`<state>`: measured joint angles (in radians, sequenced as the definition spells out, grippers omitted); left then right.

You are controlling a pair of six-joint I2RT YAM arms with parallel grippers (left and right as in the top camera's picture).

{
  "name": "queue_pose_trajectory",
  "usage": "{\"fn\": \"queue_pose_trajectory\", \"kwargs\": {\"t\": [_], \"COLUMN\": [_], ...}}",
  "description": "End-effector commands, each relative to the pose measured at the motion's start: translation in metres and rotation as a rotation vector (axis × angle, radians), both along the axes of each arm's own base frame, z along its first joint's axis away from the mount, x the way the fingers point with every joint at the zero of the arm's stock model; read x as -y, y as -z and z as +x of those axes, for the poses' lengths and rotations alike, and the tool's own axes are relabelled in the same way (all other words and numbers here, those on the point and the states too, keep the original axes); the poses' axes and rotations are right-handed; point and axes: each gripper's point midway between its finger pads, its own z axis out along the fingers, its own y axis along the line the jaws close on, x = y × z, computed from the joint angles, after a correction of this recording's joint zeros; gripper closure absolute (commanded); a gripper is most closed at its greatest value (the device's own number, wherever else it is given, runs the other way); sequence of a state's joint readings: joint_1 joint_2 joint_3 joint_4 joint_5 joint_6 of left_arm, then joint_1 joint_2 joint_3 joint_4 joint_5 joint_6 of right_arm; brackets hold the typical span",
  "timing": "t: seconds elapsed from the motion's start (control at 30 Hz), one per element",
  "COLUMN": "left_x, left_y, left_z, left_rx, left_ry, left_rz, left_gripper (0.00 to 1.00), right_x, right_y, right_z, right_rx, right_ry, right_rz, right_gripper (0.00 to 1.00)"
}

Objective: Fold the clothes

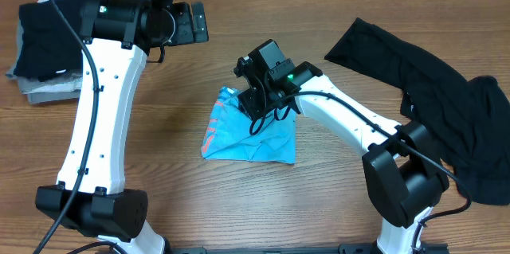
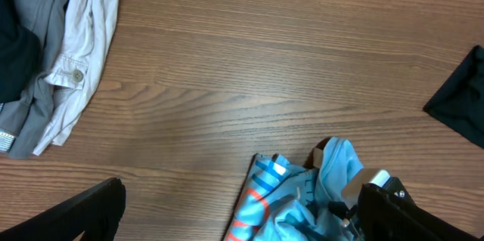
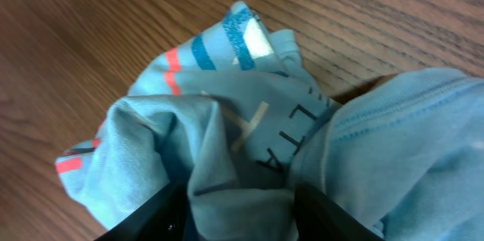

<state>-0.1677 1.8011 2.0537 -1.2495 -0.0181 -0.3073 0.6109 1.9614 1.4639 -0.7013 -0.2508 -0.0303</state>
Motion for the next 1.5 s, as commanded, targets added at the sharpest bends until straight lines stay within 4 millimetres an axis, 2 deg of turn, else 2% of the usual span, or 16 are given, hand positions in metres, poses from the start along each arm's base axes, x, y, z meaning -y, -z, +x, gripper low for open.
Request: {"fn": "queue_pose_trajectory", "kwargs": {"t": [0.0, 0.03, 0.1, 0.13, 0.17, 0.27, 0.4, 0.5, 0.63, 0.87, 0.9, 0.97, 1.0, 1.13, 1.33, 1.47], "left_x": [-0.005, -0.005, -0.005, -0.006, -0.007, -0.01, -0.01, -0.01, -0.01, -0.01, -0.01, -0.01, -0.01, -0.01, -0.01, -0.005], "left_y": [0.006, 0.006, 0.006, 0.006, 0.006, 0.006, 0.006, 0.006, 0.006, 0.006, 0.006, 0.006, 0.006, 0.006, 0.006, 0.008], "left_z": [0.002, 0.002, 0.002, 0.002, 0.002, 0.002, 0.002, 0.002, 0.002, 0.002, 0.002, 0.002, 0.002, 0.002, 0.002, 0.001], "left_rx": [-0.009, -0.009, -0.01, -0.009, -0.009, -0.011, -0.01, -0.011, -0.01, -0.011, -0.011, -0.011, -0.011, -0.01, -0.009, -0.016], "left_ry": [0.006, 0.006, 0.004, 0.002, -0.001, -0.008, -0.009, -0.009, -0.009, 0.006, 0.006, 0.013, 0.013, 0.013, 0.025, 0.042], "left_rz": [0.028, 0.028, 0.031, 0.034, 0.038, 0.051, 0.053, 0.052, 0.053, 0.063, 0.063, 0.067, 0.067, 0.067, 0.075, 0.05], "left_gripper": [0.0, 0.0, 0.0, 0.0, 0.0, 0.0, 0.0, 0.0, 0.0, 0.0, 0.0, 0.0, 0.0, 0.0, 0.0, 0.0], "right_x": [-0.01, -0.011, -0.01, -0.009, -0.008, 0.002, 0.022, 0.038, 0.057, 0.083, 0.086, 0.091, 0.093, 0.096, 0.086, 0.083], "right_y": [-0.008, -0.007, -0.005, -0.005, -0.004, -0.012, -0.041, -0.058, -0.054, -0.027, -0.023, -0.016, -0.015, -0.021, -0.054, -0.053], "right_z": [-0.003, -0.004, -0.006, -0.008, -0.009, -0.015, -0.027, -0.045, -0.076, -0.119, -0.124, -0.131, -0.132, -0.122, -0.096, -0.074], "right_rx": [-0.001, -0.004, -0.012, -0.019, -0.031, -0.076, -0.131, -0.188, -0.304, -0.489, -0.51, -0.545, -0.55, -0.536, -0.432, -0.345], "right_ry": [-0.028, -0.03, -0.031, -0.03, -0.023, 0.014, 0.075, 0.111, 0.12, 0.189, 0.205, 0.236, 0.247, 0.275, 0.281, 0.305], "right_rz": [0.037, 0.035, 0.027, 0.023, 0.019, 0.002, -0.018, -0.046, -0.131, -0.254, -0.268, -0.292, -0.299, -0.277, -0.183, -0.155], "right_gripper": [0.51, 0.53, 0.67, 0.85, 0.96, 0.96, 0.96, 0.96, 0.96, 0.96, 0.92, 0.57, 0.5, 0.46, 0.42, 0.38]}}
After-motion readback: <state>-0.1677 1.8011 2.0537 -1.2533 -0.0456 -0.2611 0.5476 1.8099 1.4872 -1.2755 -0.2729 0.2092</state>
